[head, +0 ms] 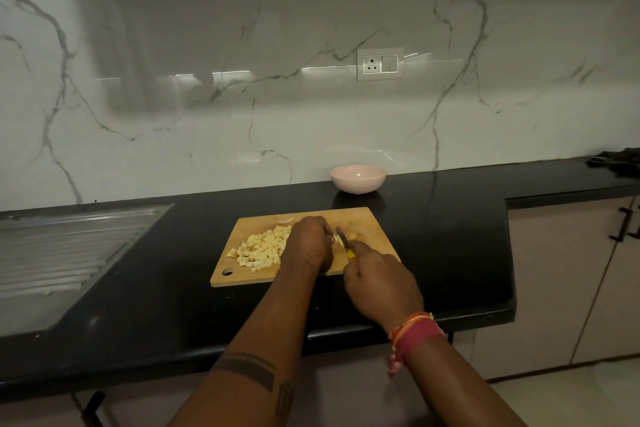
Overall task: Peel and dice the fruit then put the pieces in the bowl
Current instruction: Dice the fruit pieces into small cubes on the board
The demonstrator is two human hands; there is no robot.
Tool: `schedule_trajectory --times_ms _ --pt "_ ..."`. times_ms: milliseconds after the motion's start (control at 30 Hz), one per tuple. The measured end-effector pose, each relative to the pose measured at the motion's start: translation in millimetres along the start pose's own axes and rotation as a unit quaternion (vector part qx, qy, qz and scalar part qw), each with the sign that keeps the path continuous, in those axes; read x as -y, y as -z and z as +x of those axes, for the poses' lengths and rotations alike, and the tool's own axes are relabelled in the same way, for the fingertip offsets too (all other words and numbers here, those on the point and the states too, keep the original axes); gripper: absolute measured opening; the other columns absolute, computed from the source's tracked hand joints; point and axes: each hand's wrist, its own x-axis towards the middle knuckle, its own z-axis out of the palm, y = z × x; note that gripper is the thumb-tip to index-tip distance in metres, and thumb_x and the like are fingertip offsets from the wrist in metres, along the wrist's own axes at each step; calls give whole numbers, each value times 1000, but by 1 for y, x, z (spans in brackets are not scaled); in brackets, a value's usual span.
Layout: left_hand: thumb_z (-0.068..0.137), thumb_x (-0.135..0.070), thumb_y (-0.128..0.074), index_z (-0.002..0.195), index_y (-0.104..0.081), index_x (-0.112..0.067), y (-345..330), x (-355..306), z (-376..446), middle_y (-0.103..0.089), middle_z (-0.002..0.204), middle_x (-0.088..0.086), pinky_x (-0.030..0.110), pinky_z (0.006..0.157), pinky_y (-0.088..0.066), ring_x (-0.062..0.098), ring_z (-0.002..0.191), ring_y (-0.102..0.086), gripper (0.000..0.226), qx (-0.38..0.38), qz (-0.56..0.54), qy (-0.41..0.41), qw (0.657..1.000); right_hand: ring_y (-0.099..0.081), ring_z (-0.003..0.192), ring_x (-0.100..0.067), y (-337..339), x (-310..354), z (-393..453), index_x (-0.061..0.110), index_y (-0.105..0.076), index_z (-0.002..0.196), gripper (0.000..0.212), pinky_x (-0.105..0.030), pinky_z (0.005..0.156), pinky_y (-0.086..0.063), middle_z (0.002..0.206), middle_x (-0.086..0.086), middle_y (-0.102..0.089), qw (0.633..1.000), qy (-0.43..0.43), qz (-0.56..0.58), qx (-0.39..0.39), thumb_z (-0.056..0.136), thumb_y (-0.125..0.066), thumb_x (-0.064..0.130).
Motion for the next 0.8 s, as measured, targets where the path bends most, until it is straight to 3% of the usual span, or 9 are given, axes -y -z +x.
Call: schedule_trajectory --times_ms 133,333,433,567,633,733,800 --pt "96 -19 -67 95 -75 -23 -2 3 1 -72 98 -6 27 77 -52 12 85 -64 9 -3 -5 -2 1000 -53 73 -13 -2 2 11 38 -38 152 52 -28 57 -39 98 0 -68 999 25 -24 26 101 -39 30" --pt "94 -19 -69 91 -77 -22 -1 3 1 -74 94 -5 27 73 -53 12 81 -64 10 -9 3 -6 1000 -62 94 -19 -2 0 27 35 -42 151 48 -30 70 -45 119 -1 -68 996 46 -35 68 103 -37 30" --pt "93 -19 -71 92 -77 -21 -1 0 1 -72 90 -2 33 78 -58 14 79 -64 7 -5 14 3 1000 -60 89 -18 3 -4 24 34 -44 150 49 -30 70 -44 114 -3 -68 995 44 -31 89 101 -39 31" --pt "93 -21 -70 94 -75 -21 0 -2 0 -71 91 -1 35 81 -57 15 81 -63 5 -1 12 12 1000 -60 73 -12 4 -10 10 38 -48 146 48 -31 66 -51 86 5 -65 997 39 -12 59 99 -39 34" --pt "95 -20 -66 97 -72 -21 1 -2 -2 -70 96 0 34 82 -57 15 85 -63 7 3 8 9 1000 -57 67 -11 4 -10 10 37 -52 142 45 -28 59 -47 78 7 -62 999 24 27 34 98 -41 33" --pt "94 -24 -56 111 -67 -22 0 -2 -5 -66 111 2 37 87 -55 19 98 -61 20 2 -9 -11 1000 -59 69 -10 8 -14 10 34 -58 138 41 -25 54 -39 87 2 -68 994 -11 104 -12 100 -46 30" --pt "93 -39 -54 127 -62 -25 -3 -1 -6 -60 123 5 40 93 -52 23 111 -56 38 19 17 -50 998 -60 71 -7 10 -16 10 31 -58 138 39 -22 54 -40 92 2 -68 989 -28 140 -26 101 -47 29"
